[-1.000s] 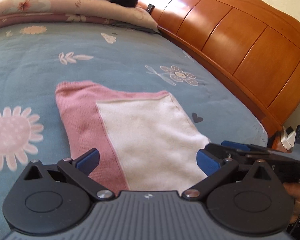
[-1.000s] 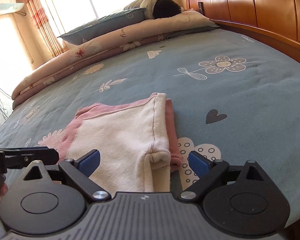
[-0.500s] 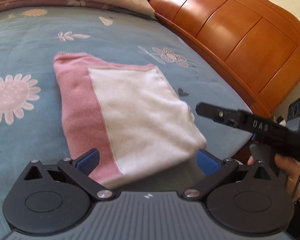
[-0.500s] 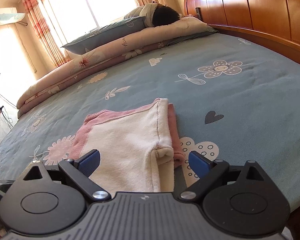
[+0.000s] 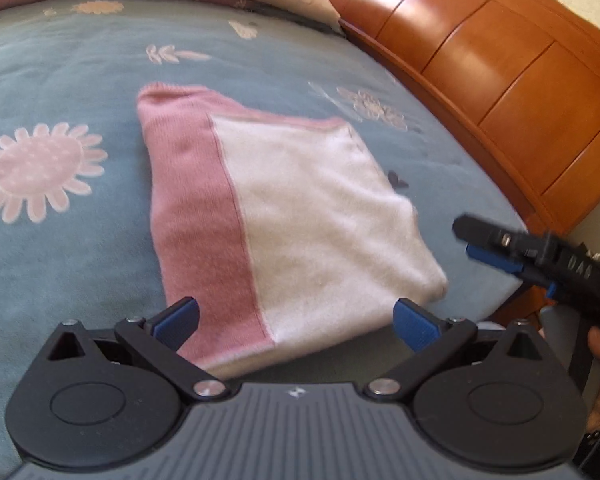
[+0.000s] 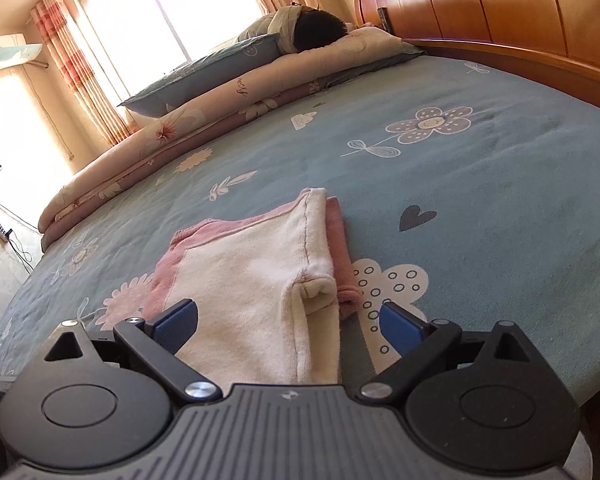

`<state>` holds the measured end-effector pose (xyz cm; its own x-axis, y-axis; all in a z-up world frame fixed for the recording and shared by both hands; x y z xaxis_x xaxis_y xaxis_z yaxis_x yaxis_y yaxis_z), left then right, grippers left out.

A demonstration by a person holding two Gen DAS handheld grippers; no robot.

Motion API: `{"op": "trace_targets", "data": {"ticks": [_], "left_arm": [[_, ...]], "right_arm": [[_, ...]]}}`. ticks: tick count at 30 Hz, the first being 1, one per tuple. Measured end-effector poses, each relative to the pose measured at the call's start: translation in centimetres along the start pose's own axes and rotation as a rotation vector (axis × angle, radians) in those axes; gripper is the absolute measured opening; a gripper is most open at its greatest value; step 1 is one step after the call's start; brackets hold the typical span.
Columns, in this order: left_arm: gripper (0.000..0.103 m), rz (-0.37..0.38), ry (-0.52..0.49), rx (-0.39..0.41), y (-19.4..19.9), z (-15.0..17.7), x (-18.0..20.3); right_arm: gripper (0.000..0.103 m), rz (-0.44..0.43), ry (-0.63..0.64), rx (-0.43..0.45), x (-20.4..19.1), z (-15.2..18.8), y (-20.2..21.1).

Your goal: Fold clothes

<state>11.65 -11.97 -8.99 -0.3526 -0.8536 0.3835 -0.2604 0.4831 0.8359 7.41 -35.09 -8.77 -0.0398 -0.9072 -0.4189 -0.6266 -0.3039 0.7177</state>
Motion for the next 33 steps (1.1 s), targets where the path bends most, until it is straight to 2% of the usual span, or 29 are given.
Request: {"op": "trace_targets", "data": {"ticks": [8, 12, 15, 16, 22, 25, 30, 33], "left_arm": [[0.102, 0.045, 0.014, 0.113, 2.1, -6.4, -1.5], [0.102, 0.152, 0.065, 0.069, -0.1, -8.9, -2.6], [0.102, 0.120, 0.135, -0.023, -3.6, -9.1, -4.4], [0.102, 0.122, 0.124, -0.002, -3.8, -9.1, -4.5], [0.102, 0.109, 0.121, -0.013, -2.3, -9.4, -4.0], [0.102, 0.154, 0.104, -0.014, -2.2, -8.8, -3.5], [0.102, 0.084, 0.053, -0.014, -3.9, -8.5, -3.4], [0.102, 0.065, 0.040, -0.025, -3.2, -8.5, -2.8]], "right_arm": [[0.099, 0.014, -0.006, -0.028, 0.2, -0.2, -1.6], [0.099, 0.024, -0.014, -0.041, 0.6, -0.5, -2.1], [0.099, 0.028, -0.023, -0.053, 1.1, -0.5, -2.6], [0.099, 0.028, -0.026, -0.057, 1.2, -0.5, -2.7], [0.099, 0.027, -0.039, -0.064, 1.6, -0.6, -3.3], [0.099, 0.017, -0.036, -0.064, 1.4, -0.6, -3.4], [0.099, 0.007, -0.029, -0.073, 1.3, -0.6, -3.6], [0.099, 0.002, -0.030, -0.074, 1.4, -0.6, -3.5]]}}
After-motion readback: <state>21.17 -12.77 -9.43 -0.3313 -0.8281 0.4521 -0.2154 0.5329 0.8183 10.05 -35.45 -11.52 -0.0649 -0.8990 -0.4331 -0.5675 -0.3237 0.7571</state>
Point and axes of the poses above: each gripper's, at about its wrist camera, not at the fingertips, and y roughly against the way its jaws point, x to its right, z to its underside, the point moved 7 cm from there along -y, roughly the way its jaws point, and after that the axes turned 15 degrees about -x, right-handed, at the moved point
